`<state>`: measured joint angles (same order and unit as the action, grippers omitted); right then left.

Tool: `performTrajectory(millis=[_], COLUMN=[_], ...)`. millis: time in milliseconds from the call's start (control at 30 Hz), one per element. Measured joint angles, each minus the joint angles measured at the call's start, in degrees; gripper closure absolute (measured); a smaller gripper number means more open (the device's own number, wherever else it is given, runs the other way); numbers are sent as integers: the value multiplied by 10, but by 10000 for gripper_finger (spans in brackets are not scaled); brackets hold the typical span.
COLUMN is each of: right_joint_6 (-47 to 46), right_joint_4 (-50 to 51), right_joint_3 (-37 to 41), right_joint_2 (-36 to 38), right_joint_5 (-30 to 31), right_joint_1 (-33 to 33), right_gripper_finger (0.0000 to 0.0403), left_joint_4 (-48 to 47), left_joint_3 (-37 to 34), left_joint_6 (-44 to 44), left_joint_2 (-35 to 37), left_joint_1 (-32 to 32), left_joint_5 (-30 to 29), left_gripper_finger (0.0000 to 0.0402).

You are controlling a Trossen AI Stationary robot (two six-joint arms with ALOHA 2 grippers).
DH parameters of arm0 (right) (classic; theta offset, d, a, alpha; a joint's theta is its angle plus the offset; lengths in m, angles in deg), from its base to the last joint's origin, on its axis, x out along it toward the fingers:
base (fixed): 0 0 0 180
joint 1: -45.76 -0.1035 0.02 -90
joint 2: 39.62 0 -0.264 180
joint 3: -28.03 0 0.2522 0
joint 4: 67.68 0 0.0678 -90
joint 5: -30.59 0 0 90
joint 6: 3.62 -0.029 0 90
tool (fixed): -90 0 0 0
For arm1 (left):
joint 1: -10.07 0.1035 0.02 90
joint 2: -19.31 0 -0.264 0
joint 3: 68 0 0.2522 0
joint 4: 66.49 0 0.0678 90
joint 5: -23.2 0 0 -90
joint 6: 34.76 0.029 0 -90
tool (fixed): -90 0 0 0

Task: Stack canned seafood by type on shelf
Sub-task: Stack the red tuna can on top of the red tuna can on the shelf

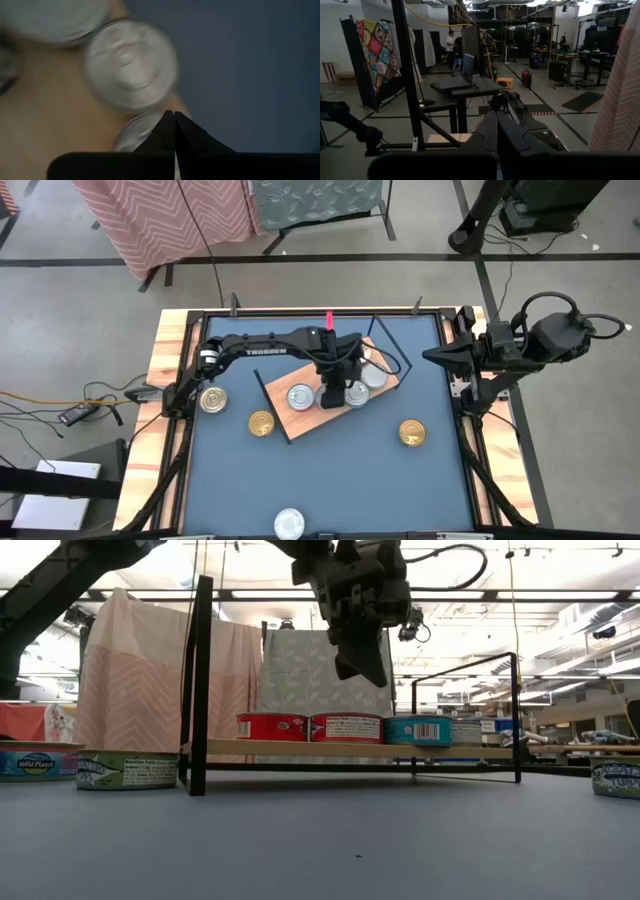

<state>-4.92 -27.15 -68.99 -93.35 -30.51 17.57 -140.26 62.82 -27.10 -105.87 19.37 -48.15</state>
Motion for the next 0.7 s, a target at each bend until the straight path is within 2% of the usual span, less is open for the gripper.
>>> performTrajectory(millis=[233, 433, 700], right_joint_6=[0, 10, 26], right_joint_4=[0, 0, -1], right_joint_3=[0, 0, 0], right_joint_2=[0, 0, 0], right_joint_5=[0, 15, 33], right_joint_1=[-15, -27, -34], right_gripper_finger=[397, 397, 397], left_joint_4=[-51, -42, -40], left_joint_3=[-32, -58, -54], left_joint_6=[40, 47, 46], left_joint_2=[0, -1, 0], left_joint_1=[17, 19, 19], left_joint_5=[-29, -28, -31], left_gripper_finger=[402, 402, 402])
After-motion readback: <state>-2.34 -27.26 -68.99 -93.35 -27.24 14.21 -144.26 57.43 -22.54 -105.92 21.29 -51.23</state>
